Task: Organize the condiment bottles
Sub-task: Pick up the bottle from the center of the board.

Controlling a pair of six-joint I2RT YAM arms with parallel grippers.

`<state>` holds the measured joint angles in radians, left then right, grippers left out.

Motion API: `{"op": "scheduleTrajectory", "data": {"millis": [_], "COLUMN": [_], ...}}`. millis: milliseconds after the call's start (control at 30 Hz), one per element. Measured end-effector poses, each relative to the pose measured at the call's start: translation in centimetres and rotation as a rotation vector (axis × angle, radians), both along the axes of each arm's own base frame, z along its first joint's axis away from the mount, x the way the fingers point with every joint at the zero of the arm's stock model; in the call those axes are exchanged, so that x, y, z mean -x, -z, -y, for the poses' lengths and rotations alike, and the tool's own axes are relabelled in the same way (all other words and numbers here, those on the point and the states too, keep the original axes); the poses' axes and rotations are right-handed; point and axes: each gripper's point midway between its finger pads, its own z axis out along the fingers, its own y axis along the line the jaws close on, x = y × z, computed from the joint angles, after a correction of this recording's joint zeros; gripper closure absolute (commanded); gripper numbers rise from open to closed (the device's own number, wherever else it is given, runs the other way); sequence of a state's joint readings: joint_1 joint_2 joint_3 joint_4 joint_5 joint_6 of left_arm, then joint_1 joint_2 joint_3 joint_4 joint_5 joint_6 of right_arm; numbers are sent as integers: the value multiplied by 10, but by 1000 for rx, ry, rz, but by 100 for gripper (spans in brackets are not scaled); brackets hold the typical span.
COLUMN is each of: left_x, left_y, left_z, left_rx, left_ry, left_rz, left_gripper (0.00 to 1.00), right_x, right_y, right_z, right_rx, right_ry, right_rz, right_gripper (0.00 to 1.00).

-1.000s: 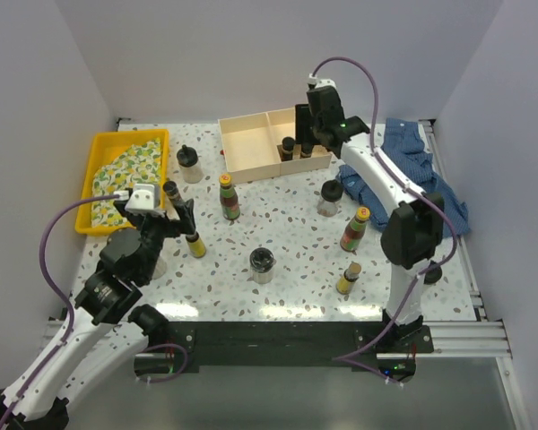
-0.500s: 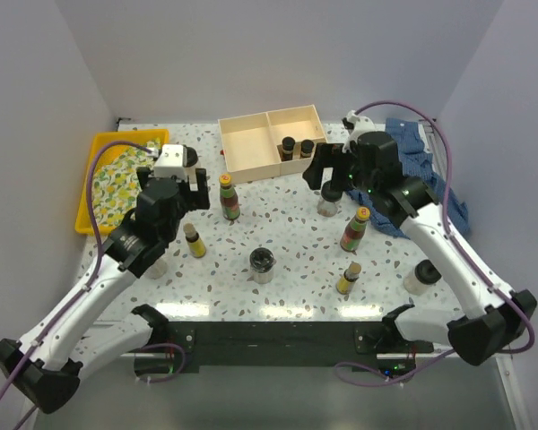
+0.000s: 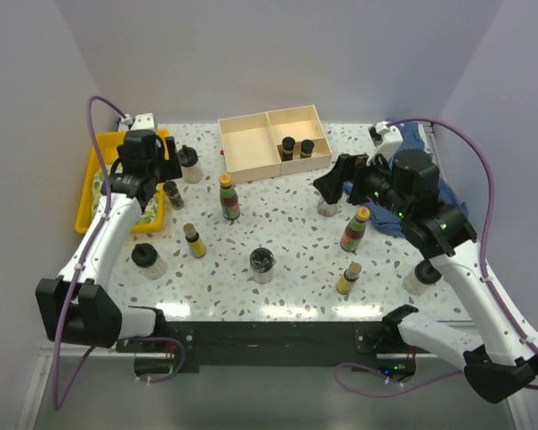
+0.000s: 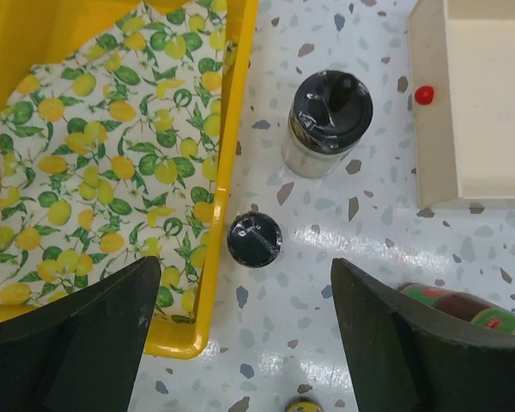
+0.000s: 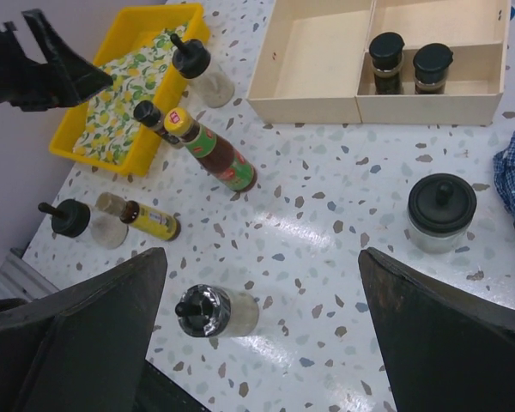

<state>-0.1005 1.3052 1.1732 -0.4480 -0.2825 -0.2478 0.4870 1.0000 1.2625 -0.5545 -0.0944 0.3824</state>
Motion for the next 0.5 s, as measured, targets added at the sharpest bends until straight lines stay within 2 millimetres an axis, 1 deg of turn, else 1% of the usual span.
{"op": "scheduleTrajectory", "data": {"millis": [100,200,300,433,500], "left_x": [-5,-6,-8,-12,-15], "left_y": [32,58,77,98,108], "left_z": [-4,-10,-10,-7,-5], "left_rx": [26,46,58,64,63], "left_ry": [3,-6,-12,4,17], "left_rz": [-96,-173,-226,-274,-305], "left_gripper": [17,20,23,32,33], "right_x": [3,5,5,5,5], "right_y": [-1,0,0,0,0], "right_z": [-2,-4,-4,-3,-3], "right_rx": [-6,-8,-7,-3,-1], "right_ry": [-17,-31,-32,-33,-33], "right_rz": [1,-4,-3,-4,-3], "right_gripper": [1,1,1,1,1]}}
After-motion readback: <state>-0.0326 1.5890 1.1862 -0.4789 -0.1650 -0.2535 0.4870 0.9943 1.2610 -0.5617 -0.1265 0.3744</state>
